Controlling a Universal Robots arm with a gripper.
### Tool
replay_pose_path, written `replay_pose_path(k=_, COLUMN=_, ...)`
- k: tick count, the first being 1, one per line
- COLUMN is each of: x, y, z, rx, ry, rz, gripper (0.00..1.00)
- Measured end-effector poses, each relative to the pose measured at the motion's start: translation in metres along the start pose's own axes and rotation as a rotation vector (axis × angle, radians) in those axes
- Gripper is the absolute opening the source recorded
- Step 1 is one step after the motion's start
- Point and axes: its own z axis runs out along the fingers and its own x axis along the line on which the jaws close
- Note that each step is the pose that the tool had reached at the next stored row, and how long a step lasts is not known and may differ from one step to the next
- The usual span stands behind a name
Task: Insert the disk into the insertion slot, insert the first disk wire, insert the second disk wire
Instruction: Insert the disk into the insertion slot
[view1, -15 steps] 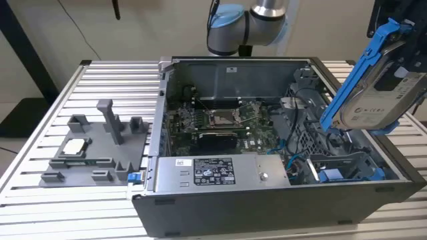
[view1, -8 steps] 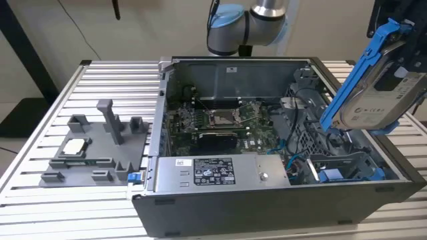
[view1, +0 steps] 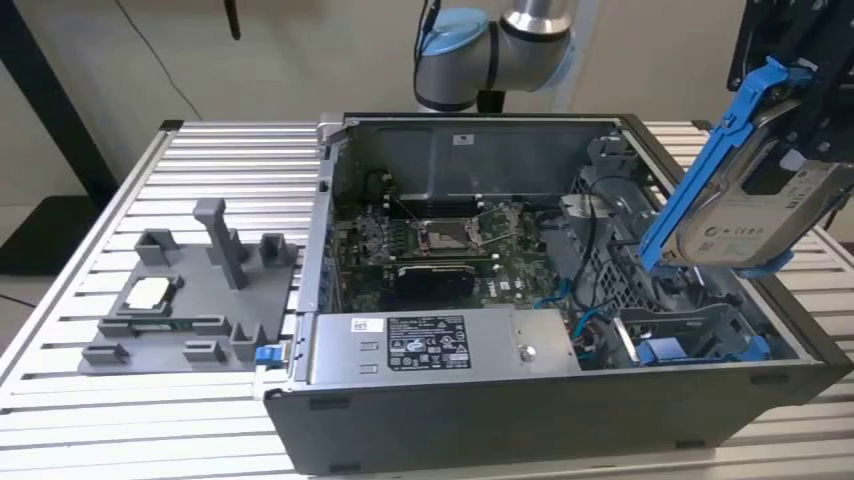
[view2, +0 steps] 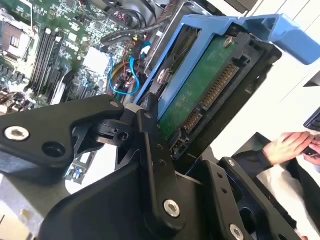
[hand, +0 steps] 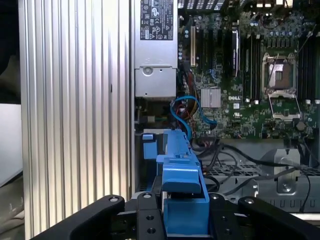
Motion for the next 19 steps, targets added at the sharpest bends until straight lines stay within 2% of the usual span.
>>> replay_pose_path(k=7, x=0.0, y=-0.0005, z=0.0101, rx=0.0175, ry=-0.0007, rz=0.0, gripper=0.33)
replay_pose_path(k=16, x=0.0, y=-0.0003, z=0.0121, rx=0.0191, ry=-0.0011, rz=0.0, gripper=0.33)
replay_pose_path(k=19, x=0.0, y=-0.0004, z=0.0152, rx=0.0211, ry=-0.001, rz=0.0, gripper=0.33)
